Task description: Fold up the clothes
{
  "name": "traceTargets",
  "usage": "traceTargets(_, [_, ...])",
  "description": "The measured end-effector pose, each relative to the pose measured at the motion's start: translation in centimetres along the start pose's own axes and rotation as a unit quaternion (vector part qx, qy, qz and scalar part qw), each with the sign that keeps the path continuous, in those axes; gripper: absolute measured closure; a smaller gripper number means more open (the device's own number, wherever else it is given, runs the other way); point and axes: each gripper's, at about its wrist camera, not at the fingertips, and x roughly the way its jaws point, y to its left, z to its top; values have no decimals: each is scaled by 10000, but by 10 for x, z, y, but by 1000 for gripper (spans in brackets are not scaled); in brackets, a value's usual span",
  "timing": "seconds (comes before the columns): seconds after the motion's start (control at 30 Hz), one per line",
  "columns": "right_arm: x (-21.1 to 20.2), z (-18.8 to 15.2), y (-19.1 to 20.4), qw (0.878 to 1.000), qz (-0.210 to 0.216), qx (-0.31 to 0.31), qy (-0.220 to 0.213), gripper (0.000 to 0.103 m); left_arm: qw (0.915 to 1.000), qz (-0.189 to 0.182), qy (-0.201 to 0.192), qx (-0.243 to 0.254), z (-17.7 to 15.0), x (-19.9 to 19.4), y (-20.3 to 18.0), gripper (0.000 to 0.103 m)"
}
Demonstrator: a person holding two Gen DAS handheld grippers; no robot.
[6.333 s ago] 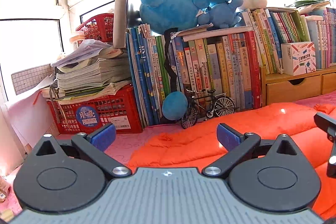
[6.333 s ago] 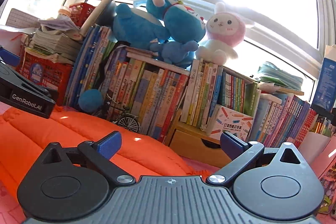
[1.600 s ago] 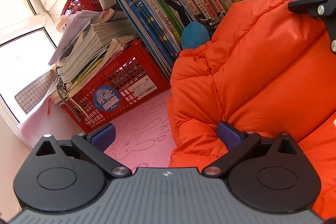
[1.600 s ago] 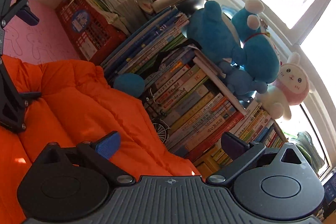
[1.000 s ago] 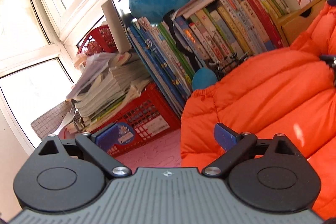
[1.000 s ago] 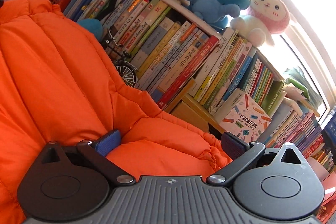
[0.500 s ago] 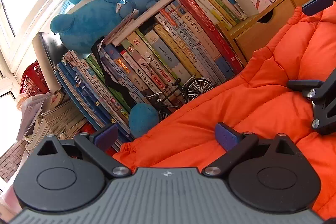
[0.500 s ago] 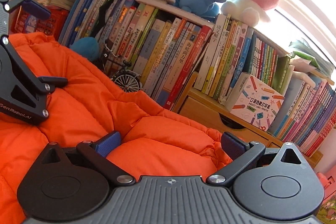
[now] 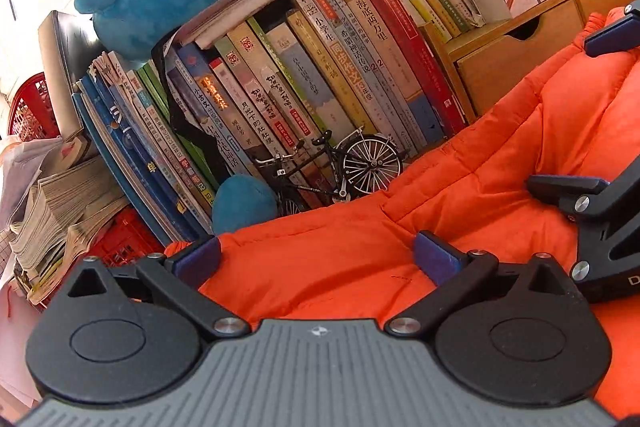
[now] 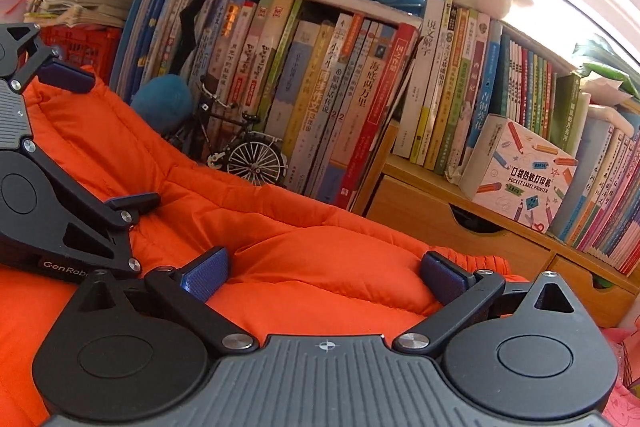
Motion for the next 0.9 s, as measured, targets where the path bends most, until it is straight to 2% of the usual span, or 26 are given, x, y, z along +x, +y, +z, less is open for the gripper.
traceTargets(0.1, [6, -3, 9, 9993, -59, -345, 114, 1, 9996, 124, 10, 234, -3, 2, -8, 0])
traceTargets(0.3, [15, -7, 8, 9987, -64, -412, 302, 1, 9987, 364, -33, 352, -8, 5, -11, 0])
traceTargets(0.43, [16, -8, 4, 9984, -197, -424, 305, 1, 9975, 651, 55, 280, -9, 11, -4, 0])
traceTargets(0.6, [15, -12, -14, 9982, -382, -359, 291, 1, 9931, 1109, 372, 64, -19, 25, 22, 0])
traceTargets(0.7, [16, -15, -32, 9974, -560, -208, 401, 1, 9906, 1067, 798, -312, -25, 39, 49, 0])
traceTargets(0.77, [18, -19, -45, 9963, -684, -103, 509, 1, 9895, 1121, 874, -261, -30, 42, 56, 0])
traceTargets(0.9, [22, -28, -71, 9932, -853, 174, 770, 1, 9897, 881, 1047, -426, -33, 46, 64, 0])
